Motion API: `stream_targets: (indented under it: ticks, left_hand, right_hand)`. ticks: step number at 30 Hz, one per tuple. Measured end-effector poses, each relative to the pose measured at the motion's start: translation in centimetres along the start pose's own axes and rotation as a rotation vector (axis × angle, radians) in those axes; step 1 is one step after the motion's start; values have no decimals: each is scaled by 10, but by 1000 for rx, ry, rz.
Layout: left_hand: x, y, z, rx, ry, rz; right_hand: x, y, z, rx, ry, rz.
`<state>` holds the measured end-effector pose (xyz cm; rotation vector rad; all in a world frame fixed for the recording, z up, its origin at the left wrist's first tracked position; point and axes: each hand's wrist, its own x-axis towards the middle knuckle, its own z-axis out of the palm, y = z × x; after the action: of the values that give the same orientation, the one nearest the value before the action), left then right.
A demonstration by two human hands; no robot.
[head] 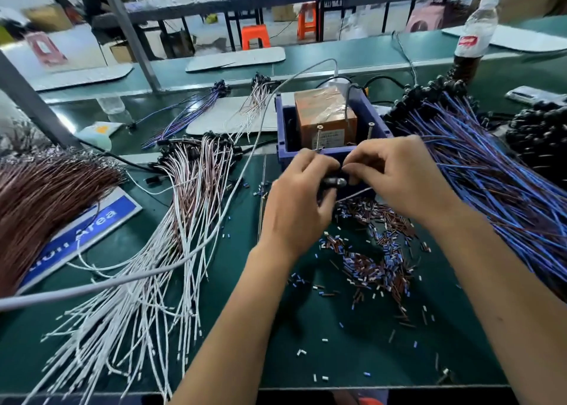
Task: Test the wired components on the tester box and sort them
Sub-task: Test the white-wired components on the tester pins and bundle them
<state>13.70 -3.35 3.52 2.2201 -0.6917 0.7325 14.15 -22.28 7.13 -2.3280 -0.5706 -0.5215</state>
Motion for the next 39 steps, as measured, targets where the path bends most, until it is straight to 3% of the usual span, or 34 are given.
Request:
stream_targets:
  ticks: [6,13,23,32,36,39]
  left_hand:
    - [-14,-14,14,101,-143,-29]
    - [-18,-26,17,-49,-131,-125]
    - [-23,-23,19,-195,-247,-109]
    - [-19,-21,16,-226,-187,-112]
    - [-21,-30,13,-199,-198,-168]
    - [-22,-35,11,-280,-109,-262]
  right_hand:
    - [-21,18,27,33,94,-42]
    - [-29,29,32,182,-5,119]
    - [-31,22,30,250,70,58]
    - [-33,30,23,240,80,77]
    - [-33,38,10,217,250,116]
    - [-36,41,-3,90,320,107]
